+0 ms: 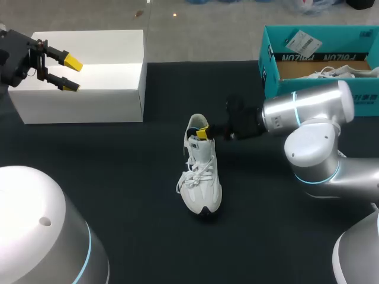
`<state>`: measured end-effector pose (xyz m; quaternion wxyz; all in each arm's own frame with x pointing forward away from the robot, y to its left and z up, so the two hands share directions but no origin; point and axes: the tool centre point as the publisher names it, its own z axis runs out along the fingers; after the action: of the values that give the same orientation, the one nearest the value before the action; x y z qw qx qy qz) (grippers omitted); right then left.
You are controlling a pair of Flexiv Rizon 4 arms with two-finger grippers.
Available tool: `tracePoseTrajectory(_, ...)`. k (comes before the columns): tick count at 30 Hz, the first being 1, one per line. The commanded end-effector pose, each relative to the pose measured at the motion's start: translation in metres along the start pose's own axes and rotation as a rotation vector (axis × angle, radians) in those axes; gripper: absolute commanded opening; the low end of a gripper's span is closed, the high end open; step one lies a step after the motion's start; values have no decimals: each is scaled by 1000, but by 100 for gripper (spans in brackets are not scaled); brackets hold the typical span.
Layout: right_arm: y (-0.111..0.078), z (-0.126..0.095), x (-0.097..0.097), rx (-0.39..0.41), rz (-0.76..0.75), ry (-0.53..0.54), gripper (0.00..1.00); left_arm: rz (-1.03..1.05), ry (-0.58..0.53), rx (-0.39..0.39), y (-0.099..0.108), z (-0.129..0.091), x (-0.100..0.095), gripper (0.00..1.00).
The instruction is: Take the shoe out of the shoebox, open the shoe tongue, remove and reinsert the insole, then place the shoe into the shoebox
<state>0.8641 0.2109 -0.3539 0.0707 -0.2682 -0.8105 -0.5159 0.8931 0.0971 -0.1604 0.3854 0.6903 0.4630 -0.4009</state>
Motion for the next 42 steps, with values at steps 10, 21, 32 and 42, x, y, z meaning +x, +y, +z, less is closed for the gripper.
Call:
tracePoseTrajectory(10,-8,-2,6,57,-7,1,0,1,3,1,0,0,0,100)
tracePoseTrajectory(21,4,-8,7,33,-48,-38,100,1,3,1,0,0,0,100)
tracePoseTrajectory(32,10,-12,8,31,-73,-59,99,1,3,1,0,0,0,100)
tracePoseTrajectory(42,12,-7,7,36,-92,-65,0,1,3,1,0,0,0,100)
